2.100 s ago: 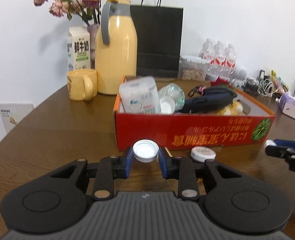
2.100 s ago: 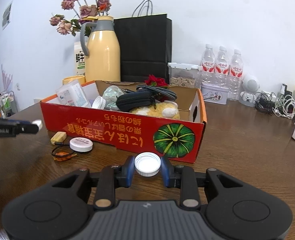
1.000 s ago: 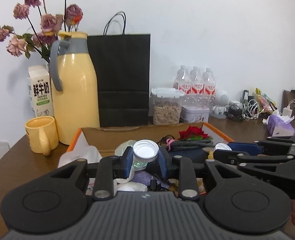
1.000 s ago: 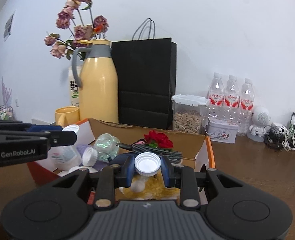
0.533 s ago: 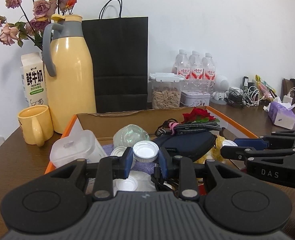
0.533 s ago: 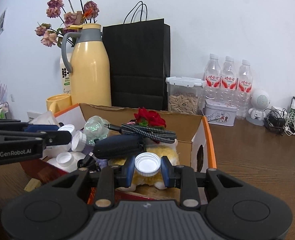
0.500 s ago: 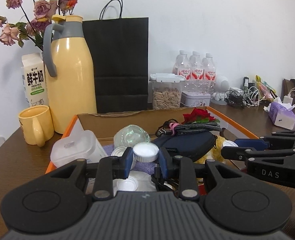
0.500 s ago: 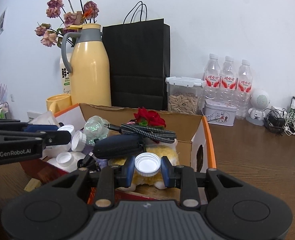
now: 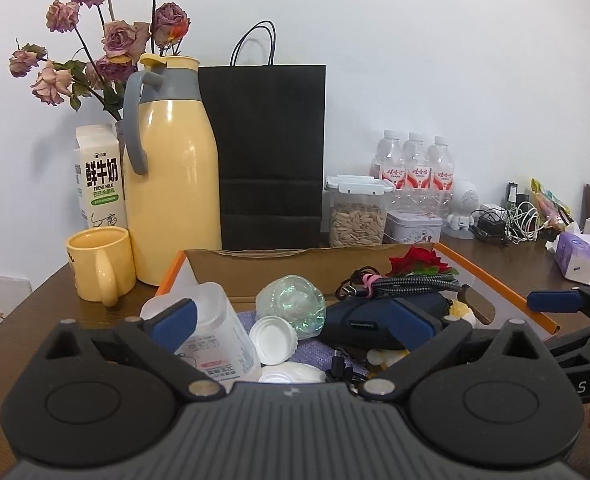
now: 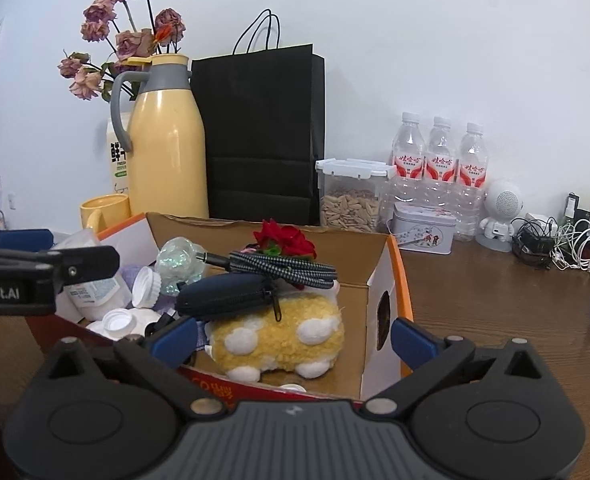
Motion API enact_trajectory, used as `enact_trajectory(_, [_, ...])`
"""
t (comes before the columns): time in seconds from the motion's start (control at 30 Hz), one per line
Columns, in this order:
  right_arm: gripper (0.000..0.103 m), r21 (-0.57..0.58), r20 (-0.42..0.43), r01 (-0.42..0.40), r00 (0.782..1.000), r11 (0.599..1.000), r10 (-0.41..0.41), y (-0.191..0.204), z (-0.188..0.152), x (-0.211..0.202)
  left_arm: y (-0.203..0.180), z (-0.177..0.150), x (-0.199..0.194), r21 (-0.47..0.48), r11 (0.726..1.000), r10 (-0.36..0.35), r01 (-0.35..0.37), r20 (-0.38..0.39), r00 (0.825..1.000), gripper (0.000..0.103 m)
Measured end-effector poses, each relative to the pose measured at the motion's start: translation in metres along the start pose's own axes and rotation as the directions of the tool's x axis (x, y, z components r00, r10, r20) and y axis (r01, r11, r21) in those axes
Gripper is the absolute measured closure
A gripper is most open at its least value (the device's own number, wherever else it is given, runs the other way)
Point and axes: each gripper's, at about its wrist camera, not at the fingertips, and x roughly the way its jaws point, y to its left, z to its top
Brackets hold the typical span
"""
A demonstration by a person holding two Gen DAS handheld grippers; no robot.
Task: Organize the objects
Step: 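Carry both white caps into the box and open both tools, then withdraw both tools from the box back over the table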
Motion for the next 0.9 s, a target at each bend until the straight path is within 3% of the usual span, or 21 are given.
enact_trajectory(0.6, [0.000,-0.031,0.051,-0.001,0.999,1.000,0.003,0.011,0.005,-0.021,0.005,0.008,-0.027,0.000,0.999,0.034,-0.034,0.070,0.997,0.000])
enact_trajectory(0.9, [0.000,-0.040,0.065,-0.019,0.998,0.999,0.021,0.023,0.003,-0.045,0.021,0.000,-0.052,0.002,0.996,0.086,-0.086,0.041,0.995,0.000])
